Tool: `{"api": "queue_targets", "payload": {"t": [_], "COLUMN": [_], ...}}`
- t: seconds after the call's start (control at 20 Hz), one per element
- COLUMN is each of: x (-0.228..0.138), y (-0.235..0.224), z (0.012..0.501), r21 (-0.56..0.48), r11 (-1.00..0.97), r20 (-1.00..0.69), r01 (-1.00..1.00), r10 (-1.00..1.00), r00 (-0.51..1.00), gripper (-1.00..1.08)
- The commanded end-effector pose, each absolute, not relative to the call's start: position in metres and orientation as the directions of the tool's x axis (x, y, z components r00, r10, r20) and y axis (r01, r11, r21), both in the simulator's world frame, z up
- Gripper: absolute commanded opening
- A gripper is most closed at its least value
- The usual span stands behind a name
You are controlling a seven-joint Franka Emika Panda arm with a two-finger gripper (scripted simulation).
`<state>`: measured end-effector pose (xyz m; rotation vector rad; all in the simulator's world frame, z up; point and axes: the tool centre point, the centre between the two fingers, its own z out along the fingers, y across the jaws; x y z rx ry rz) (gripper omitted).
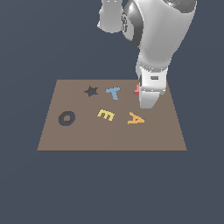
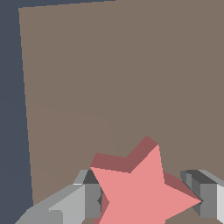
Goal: Insert a designated object into the corresponding slot on a board.
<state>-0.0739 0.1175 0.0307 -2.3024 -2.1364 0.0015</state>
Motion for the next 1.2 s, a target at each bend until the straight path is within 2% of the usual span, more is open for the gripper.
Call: {"api": "queue_targets", "payload": {"t": [0.0,0.8,1.15], "x": [-0.074,-0.073,-0.073], "y": [0.118,0.116,0.082], "z": [0.03,0.033,0.035], "r21": [0.0,0.0,0.001], "r11": [-0.074,-0.076,-0.106], "r20": [0.0,0.0,0.0], "r01": [0.997,0.997,0.994], "r10": [0.997,0.997,0.994], "r00": [0.074,0.076,0.106], "gripper": [-1.0,-1.0,-1.0]}}
